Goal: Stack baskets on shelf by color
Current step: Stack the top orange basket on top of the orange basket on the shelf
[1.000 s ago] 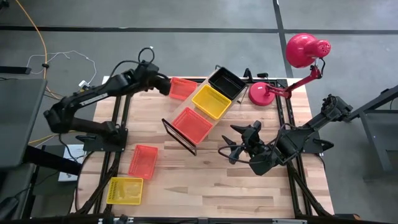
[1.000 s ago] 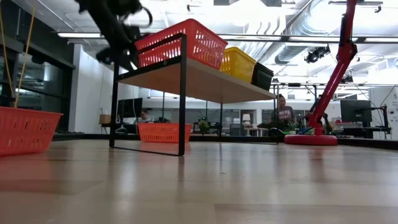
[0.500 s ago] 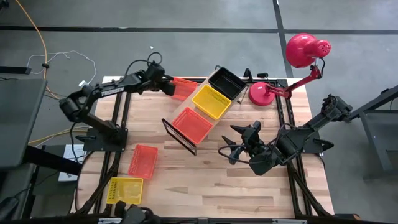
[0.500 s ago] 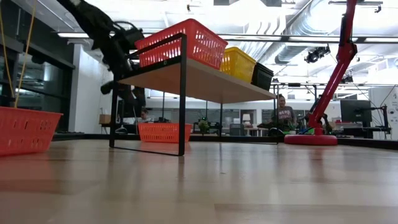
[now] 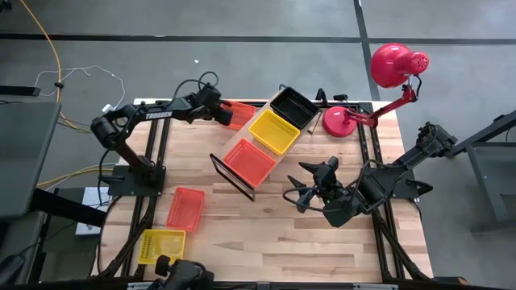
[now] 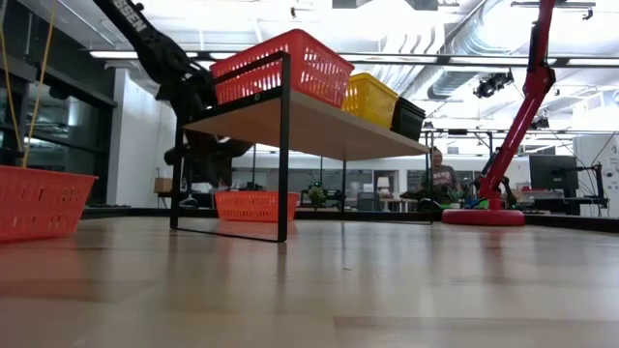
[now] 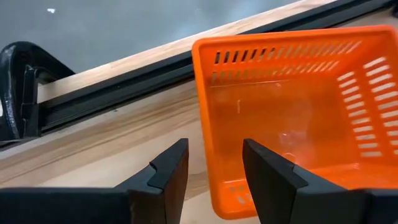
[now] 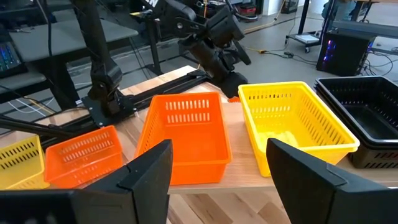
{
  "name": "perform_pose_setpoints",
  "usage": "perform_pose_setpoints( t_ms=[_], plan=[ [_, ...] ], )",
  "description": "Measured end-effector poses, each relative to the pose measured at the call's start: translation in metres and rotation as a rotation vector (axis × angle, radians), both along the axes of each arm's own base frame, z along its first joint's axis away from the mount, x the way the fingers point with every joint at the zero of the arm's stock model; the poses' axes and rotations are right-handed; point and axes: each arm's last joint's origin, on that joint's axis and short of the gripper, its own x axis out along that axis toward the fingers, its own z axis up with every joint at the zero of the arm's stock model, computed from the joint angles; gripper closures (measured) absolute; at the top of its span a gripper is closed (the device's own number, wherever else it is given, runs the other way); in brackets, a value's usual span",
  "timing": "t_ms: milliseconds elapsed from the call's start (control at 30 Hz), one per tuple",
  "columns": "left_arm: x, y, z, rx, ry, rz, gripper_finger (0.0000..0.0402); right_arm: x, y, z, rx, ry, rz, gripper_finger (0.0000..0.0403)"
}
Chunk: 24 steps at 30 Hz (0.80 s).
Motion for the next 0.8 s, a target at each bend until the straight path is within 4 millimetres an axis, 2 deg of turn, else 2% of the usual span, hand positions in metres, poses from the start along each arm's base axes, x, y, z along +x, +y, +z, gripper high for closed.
perform_pose_setpoints(
  t_ms=[533,633,767,800],
  plan=[
    [0.005,0.007,-0.023,-0.021,0.040,0.027,0.0270,0.002,-0.004,0.000,0.014,-0.011,-0.019,0.0155],
    [0.005,0.007,-0.023,-0.018,0.048,0.013,0.0302,0.003,-0.006,0.000,0.022,-0.016,-0.030,0.0155],
    [0.005,0.007,-0.022,-0.013,0.063,-0.019,0.0381,0.005,-0.009,0.000,0.037,-0.016,-0.031,0.0155],
    [0.005,0.007,-0.020,-0.008,0.064,-0.026,0.0390,0.006,-0.009,0.000,0.039,-0.016,-0.033,0.0155]
  ],
)
